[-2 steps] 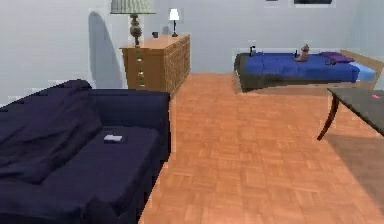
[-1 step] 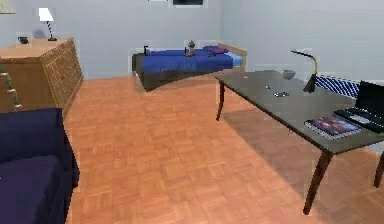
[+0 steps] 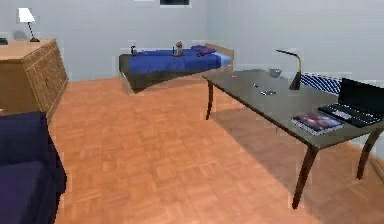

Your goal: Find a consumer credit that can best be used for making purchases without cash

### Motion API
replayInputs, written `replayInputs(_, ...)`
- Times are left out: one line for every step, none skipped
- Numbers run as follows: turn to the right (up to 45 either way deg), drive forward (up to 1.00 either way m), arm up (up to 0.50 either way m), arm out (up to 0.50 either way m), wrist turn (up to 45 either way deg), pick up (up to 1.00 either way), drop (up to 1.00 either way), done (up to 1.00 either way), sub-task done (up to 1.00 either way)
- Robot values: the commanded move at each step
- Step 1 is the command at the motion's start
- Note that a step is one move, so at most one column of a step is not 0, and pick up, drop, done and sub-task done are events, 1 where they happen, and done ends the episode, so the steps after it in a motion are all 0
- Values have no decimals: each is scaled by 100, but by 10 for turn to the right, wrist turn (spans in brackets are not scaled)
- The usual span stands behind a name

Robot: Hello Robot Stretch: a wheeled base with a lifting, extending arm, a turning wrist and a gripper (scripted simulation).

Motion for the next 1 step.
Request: replayInputs(0, 100, 0, 0, 0, 0, 0, 0, 0)
